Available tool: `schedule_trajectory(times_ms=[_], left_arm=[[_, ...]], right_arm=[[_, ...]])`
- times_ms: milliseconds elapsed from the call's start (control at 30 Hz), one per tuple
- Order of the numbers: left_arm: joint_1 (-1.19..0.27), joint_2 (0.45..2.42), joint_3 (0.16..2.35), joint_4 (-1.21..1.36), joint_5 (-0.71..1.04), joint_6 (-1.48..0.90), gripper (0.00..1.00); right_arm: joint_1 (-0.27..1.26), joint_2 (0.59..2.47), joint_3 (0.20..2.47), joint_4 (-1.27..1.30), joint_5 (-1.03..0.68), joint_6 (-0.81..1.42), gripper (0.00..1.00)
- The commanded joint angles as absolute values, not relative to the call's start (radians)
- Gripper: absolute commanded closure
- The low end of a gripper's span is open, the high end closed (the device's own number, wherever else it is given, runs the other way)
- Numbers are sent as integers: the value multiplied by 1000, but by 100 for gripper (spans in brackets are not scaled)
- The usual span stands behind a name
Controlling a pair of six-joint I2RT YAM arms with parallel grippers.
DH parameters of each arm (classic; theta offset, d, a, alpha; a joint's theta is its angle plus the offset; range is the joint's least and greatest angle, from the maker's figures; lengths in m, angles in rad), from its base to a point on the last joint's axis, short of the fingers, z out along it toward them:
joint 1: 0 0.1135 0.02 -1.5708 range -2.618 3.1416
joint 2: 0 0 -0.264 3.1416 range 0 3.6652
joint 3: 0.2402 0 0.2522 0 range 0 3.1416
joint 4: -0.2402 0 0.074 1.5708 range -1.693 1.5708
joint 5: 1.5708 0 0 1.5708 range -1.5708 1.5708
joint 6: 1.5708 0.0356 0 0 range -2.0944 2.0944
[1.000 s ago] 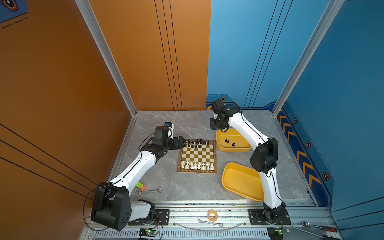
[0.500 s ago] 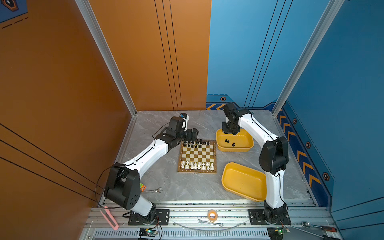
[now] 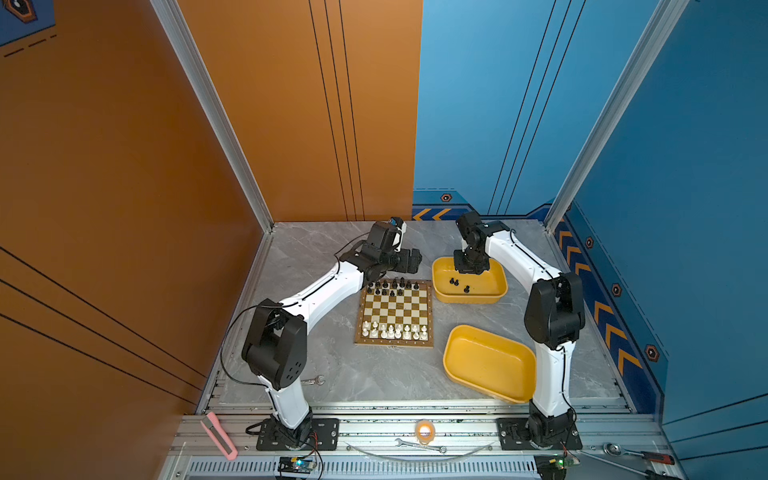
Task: Set up the chess pieces on the board
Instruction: 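Move the right gripper back over the far tub, then lower the right gripper into the tub and close on a black pawn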
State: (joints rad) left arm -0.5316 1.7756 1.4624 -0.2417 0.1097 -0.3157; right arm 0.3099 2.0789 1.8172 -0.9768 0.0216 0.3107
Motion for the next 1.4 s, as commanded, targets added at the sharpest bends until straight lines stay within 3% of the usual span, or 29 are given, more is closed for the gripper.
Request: schedule_trajectory(times_ms=[0, 1367], left_arm=[[-534, 1810, 1517, -285, 102, -324, 7], [-494, 1862, 1587, -323, 120, -299, 8]], right_arm=[[295, 2067, 1761, -974, -2, 300, 72], [269, 2199, 1781, -942, -39, 311, 77]])
